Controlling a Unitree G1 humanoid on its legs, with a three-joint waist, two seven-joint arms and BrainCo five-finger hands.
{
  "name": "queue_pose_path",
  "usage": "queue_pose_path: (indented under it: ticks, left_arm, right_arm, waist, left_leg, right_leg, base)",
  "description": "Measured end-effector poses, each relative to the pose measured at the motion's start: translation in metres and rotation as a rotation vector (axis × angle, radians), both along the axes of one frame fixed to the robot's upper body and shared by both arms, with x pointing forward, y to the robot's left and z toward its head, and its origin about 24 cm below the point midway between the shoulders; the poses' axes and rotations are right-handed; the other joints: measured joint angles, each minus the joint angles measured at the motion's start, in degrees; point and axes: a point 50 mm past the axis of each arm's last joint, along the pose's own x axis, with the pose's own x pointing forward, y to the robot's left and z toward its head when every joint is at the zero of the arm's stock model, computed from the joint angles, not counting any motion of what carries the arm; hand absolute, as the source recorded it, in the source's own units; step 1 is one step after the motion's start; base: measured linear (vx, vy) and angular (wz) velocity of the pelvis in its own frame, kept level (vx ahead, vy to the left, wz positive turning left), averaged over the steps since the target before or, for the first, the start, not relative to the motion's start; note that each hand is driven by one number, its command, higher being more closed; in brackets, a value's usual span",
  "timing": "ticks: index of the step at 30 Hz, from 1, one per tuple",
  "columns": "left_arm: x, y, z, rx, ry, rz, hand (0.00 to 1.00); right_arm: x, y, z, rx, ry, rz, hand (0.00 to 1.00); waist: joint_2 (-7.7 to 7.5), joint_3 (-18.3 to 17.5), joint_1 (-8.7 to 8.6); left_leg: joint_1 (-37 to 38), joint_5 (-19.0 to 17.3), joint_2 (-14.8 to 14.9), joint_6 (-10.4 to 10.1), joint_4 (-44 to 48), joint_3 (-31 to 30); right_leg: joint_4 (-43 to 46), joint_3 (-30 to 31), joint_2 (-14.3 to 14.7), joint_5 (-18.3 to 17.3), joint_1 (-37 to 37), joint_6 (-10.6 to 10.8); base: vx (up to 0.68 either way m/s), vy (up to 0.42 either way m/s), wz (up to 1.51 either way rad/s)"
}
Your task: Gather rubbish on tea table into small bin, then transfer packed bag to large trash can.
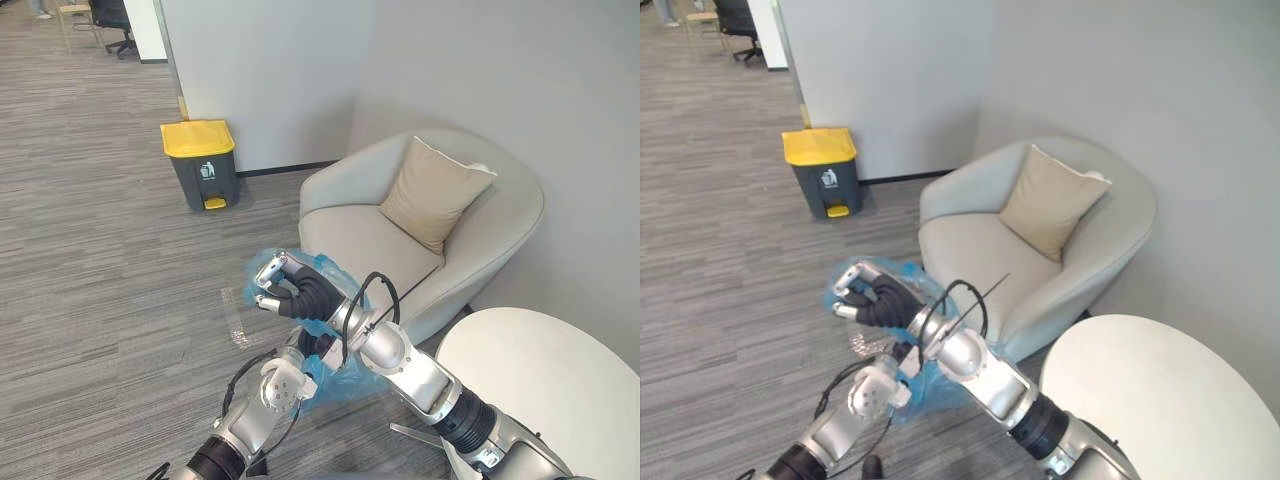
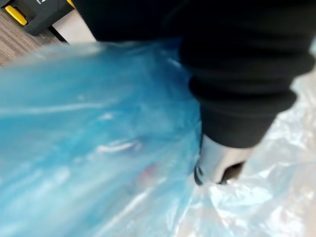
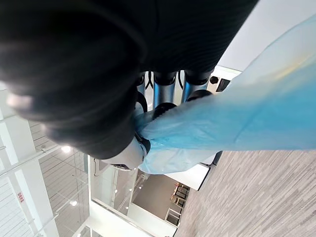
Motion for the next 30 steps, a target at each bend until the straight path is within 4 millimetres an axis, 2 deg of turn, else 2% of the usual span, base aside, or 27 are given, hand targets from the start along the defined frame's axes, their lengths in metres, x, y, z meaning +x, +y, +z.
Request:
queue_pose_path:
  ticks: [4, 5, 9, 11, 13, 16, 22, 26, 30]
  left_arm:
    - [0.001, 0.003, -0.002, 0.001, 0.008, 0.016, 1.00]
    - [0.000, 0.003, -0.004, -0.001, 0.019, 0.021, 1.00]
    - [-0.002, 0.010, -0.008, -0.024, 0.055, 0.078, 1.00]
    - [-0.004, 0.016, -0.011, -0.025, 0.070, 0.107, 1.00]
    - [-0.004, 0.024, -0.013, -0.044, 0.087, 0.153, 1.00]
    - [-0.004, 0.030, -0.014, -0.057, 0.096, 0.183, 1.00]
    - [-0.007, 0.039, -0.018, -0.068, 0.118, 0.229, 1.00]
    - [-0.012, 0.050, -0.022, -0.073, 0.141, 0.279, 1.00]
    - [-0.013, 0.058, -0.024, -0.076, 0.147, 0.319, 1.00]
  right_arm:
    - [0.002, -0.002, -0.001, -0.005, 0.001, -0.011, 1.00]
    - [0.002, -0.003, -0.002, -0.010, 0.000, -0.018, 0.00]
    - [0.000, -0.011, -0.013, -0.009, 0.041, -0.052, 0.00]
    - [0.003, -0.019, -0.020, -0.022, 0.046, -0.105, 0.00]
    - [0.008, -0.036, -0.036, -0.090, 0.066, -0.192, 0.00]
    - [0.006, -0.045, -0.046, -0.137, 0.067, -0.239, 0.00]
    - [0.011, -0.059, -0.058, -0.248, 0.035, -0.304, 0.00]
    - [0.014, -0.084, -0.061, -0.383, -0.077, -0.420, 0.00]
    - [0.015, -0.104, -0.065, -0.415, -0.083, -0.519, 0.00]
  waist:
    - [0.03, 0.02, -0.18]
    - [0.04, 0.04, -0.19]
    - [-0.09, 0.11, -0.31]
    - [-0.20, 0.28, -0.30]
    - [-0.56, 0.92, -0.28]
    - [-0.78, 1.21, -0.28]
    - [-0.69, 1.39, -0.43]
    - [-0.57, 1.63, -0.27]
    - [-0.46, 1.73, -0.26]
  left_leg:
    - [0.17, -0.15, 0.37, -0.21, -0.01, 0.06]
    - [0.17, -0.18, 0.37, -0.24, -0.01, 0.05]
    - [0.19, -0.22, 0.23, -0.28, -0.01, -0.08]
    - [0.18, -0.22, 0.22, -0.27, -0.01, -0.18]
    - [0.22, -0.46, 0.21, -0.57, -0.01, -0.38]
    - [0.20, -0.61, 0.20, -0.72, -0.01, -0.40]
    - [0.17, -0.64, 0.18, -0.67, -0.01, -0.35]
    - [0.14, -0.65, 0.13, -0.57, -0.01, -0.28]
    - [0.13, -0.64, 0.06, -0.57, 0.00, -0.28]
  right_leg:
    - [-0.42, 0.12, 0.35, 0.01, 0.27, -0.19]
    - [-0.44, 0.11, 0.35, -0.01, 0.28, -0.20]
    - [-0.44, -0.03, 0.26, -0.03, 0.54, -0.16]
    - [-0.44, -0.15, 0.24, -0.06, 0.61, -0.12]
    - [-0.45, -0.34, 0.19, -0.37, 0.64, 0.15]
    - [-0.46, -0.36, 0.15, -0.51, 0.64, 0.35]
    - [-0.52, -0.36, 0.11, -0.73, 0.62, 0.48]
    - [-0.66, -0.34, 0.09, -0.60, 0.64, 0.14]
    - [-0.61, -0.37, 0.08, -0.55, 0.74, 0.08]
  base:
    - [0.02, -0.014, -0.02]
    - [0.00, 0.000, 0.00]
    - [0.02, 0.002, 0.02]
    - [0.00, 0.002, 0.02]
    - [-0.01, 0.011, 0.04]
    - [0.00, 0.000, 0.00]
    - [0.00, 0.000, 0.00]
    - [0.00, 0.000, 0.00]
    - [0.00, 0.000, 0.00]
